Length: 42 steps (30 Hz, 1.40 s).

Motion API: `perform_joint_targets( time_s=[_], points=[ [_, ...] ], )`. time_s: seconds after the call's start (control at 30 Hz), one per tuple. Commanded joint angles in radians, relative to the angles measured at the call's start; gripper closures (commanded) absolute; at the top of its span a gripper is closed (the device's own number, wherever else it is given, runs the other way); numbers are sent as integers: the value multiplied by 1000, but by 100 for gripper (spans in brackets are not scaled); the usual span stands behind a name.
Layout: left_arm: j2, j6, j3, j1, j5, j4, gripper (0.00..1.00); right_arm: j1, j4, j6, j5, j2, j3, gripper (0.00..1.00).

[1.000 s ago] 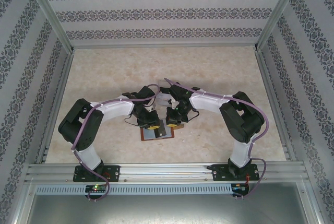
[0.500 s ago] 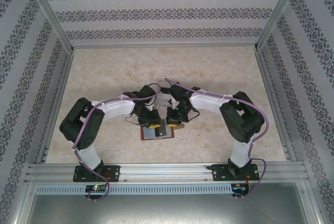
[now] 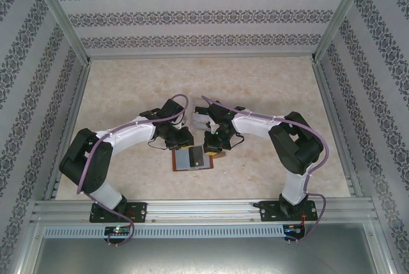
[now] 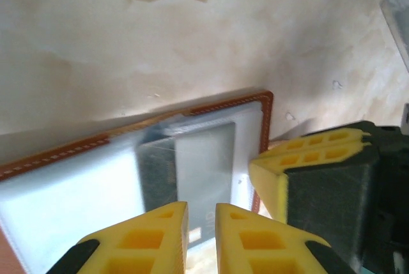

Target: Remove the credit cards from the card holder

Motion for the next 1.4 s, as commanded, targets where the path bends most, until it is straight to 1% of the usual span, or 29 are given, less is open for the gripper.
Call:
perform_joint_targets(
  time_s=[0.0,0.13,0.3,0.37,0.63,0.8,0.9,1.37],
  points=[
    [13,-32,-45,22,27,50,83,-13,-25,-26,33,24,12,92],
    [38,-60,-75,30,66,109,85,-14,-26,-30,38,35,7,92],
    [47,-114,-123,33,131,238,83,-15,-15,-29,37,42,-4,92],
    [54,-129,-136,33,143,263,82,-15,-13,-29,36,46,-6,92],
    [57,-116,-135,34,111,206,79,-16,-10,-30,32,51,-9,92],
    [20,-120,-135,35,109,222,77,-15,-11,-31,31,53,-9,92],
    [1,-115,-124,35,104,204,76,-15,-10,-29,32,52,-9,92],
    [31,-105,-136,38,85,167,76,-14,-13,-33,29,57,-5,92]
  ],
)
